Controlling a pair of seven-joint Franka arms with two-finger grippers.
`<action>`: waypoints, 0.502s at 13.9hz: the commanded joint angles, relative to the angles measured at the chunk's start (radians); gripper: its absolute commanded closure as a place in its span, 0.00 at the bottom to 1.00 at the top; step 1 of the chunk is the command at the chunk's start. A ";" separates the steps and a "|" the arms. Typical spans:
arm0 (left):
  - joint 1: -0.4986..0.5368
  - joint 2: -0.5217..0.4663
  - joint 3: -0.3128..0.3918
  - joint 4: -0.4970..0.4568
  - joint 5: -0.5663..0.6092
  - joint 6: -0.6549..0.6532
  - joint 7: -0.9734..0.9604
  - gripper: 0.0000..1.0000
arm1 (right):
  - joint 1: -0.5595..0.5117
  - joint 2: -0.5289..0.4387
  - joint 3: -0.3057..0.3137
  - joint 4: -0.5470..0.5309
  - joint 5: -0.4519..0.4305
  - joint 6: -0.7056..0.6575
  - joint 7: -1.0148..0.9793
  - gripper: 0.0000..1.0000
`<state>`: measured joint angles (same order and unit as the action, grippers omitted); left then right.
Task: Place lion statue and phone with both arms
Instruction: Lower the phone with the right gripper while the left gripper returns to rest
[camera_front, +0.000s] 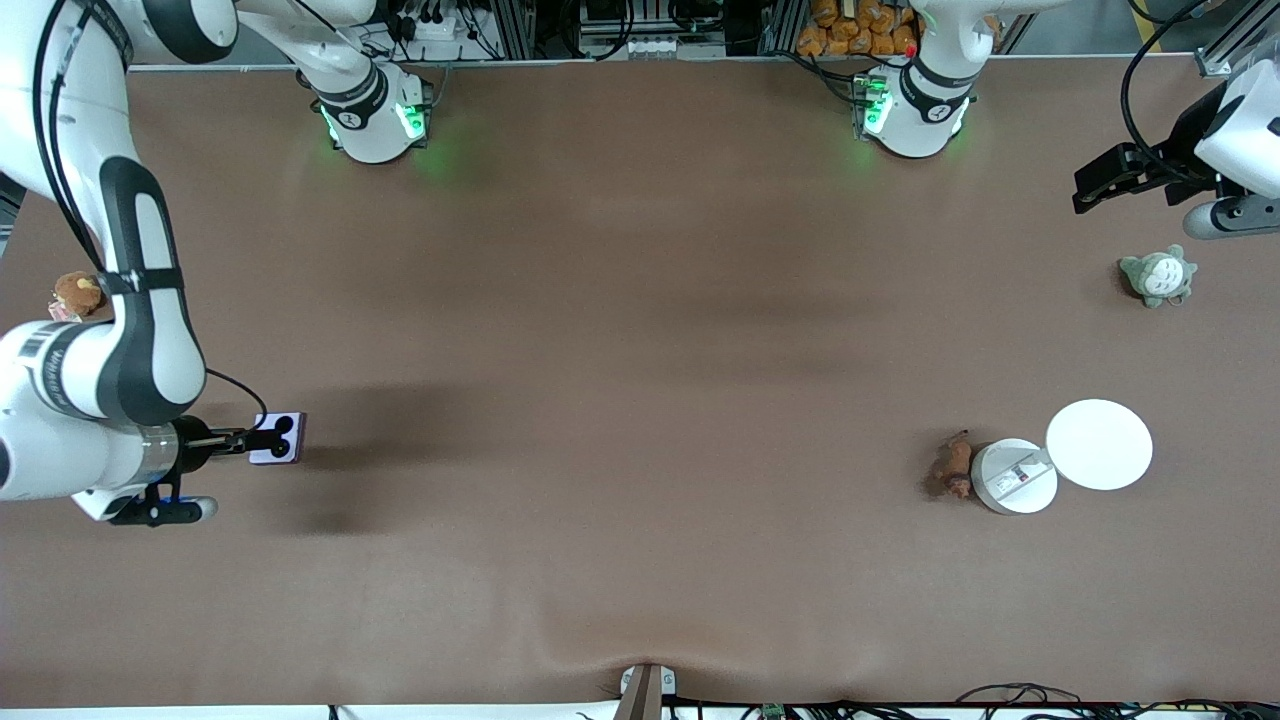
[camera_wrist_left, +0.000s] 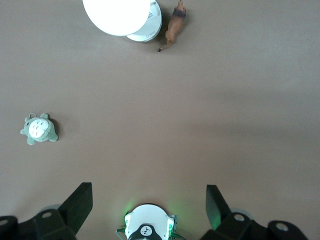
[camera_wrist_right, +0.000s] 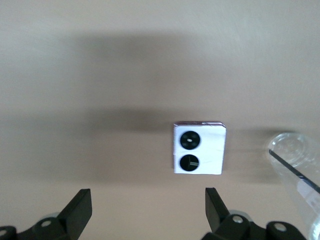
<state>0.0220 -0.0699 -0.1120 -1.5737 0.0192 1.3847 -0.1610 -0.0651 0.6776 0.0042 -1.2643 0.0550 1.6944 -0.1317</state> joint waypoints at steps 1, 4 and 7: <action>0.004 -0.002 -0.005 0.017 -0.008 0.004 -0.015 0.00 | 0.060 0.005 -0.001 0.162 -0.003 -0.111 -0.008 0.00; 0.007 -0.002 -0.001 0.017 -0.012 0.004 -0.015 0.00 | 0.109 -0.105 0.000 0.189 -0.011 -0.163 -0.003 0.00; 0.007 -0.002 -0.001 0.017 -0.008 0.004 -0.014 0.00 | 0.103 -0.235 -0.004 0.175 -0.010 -0.211 0.004 0.00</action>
<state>0.0253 -0.0702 -0.1114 -1.5678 0.0192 1.3868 -0.1612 0.0490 0.5463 0.0052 -1.0549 0.0547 1.5111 -0.1286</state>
